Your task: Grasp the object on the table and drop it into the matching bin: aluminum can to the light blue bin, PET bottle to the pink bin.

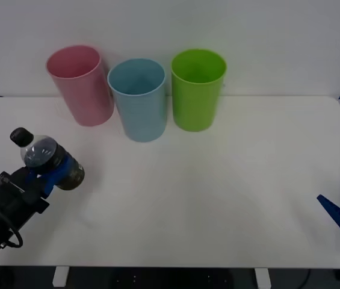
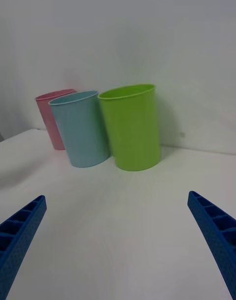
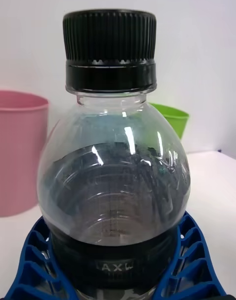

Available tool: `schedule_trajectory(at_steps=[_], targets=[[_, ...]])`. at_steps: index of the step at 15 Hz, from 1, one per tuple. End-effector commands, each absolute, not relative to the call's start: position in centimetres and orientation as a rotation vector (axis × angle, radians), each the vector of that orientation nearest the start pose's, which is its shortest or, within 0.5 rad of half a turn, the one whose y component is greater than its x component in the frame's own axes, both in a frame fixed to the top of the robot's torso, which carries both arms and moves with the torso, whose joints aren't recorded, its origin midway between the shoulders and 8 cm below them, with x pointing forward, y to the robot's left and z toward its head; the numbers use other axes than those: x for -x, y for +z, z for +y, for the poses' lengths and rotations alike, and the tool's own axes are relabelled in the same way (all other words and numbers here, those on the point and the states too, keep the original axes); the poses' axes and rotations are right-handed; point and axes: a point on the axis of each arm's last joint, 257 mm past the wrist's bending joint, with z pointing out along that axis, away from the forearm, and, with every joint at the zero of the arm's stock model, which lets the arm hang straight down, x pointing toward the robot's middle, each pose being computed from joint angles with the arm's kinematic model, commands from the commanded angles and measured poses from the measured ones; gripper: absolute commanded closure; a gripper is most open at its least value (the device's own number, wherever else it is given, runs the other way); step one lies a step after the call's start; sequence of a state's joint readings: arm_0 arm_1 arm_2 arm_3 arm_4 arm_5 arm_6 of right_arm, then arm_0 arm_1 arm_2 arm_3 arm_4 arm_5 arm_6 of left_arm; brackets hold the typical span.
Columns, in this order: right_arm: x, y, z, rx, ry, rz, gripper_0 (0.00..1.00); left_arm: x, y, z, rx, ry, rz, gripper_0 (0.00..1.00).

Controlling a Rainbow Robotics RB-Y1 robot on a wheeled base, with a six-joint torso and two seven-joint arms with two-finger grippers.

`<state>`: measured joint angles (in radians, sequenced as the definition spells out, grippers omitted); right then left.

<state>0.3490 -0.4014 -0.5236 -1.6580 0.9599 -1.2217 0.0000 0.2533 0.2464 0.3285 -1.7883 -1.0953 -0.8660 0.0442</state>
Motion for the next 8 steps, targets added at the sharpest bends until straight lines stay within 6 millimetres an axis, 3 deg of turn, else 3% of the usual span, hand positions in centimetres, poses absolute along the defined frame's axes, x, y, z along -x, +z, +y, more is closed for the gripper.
schedule_trajectory(at_steps=[1,8], targets=[[-34.2,-16.9,-33.0,0.465,0.567,1.441,0.0,-42.7,-12.7,28.5,-0.221,-0.519,1.365,1.0],[-34.2,-16.9,-33.0,0.465,0.567,1.441,0.0,-46.2,-4.5,34.7,-0.146,-0.419,1.26,1.0]])
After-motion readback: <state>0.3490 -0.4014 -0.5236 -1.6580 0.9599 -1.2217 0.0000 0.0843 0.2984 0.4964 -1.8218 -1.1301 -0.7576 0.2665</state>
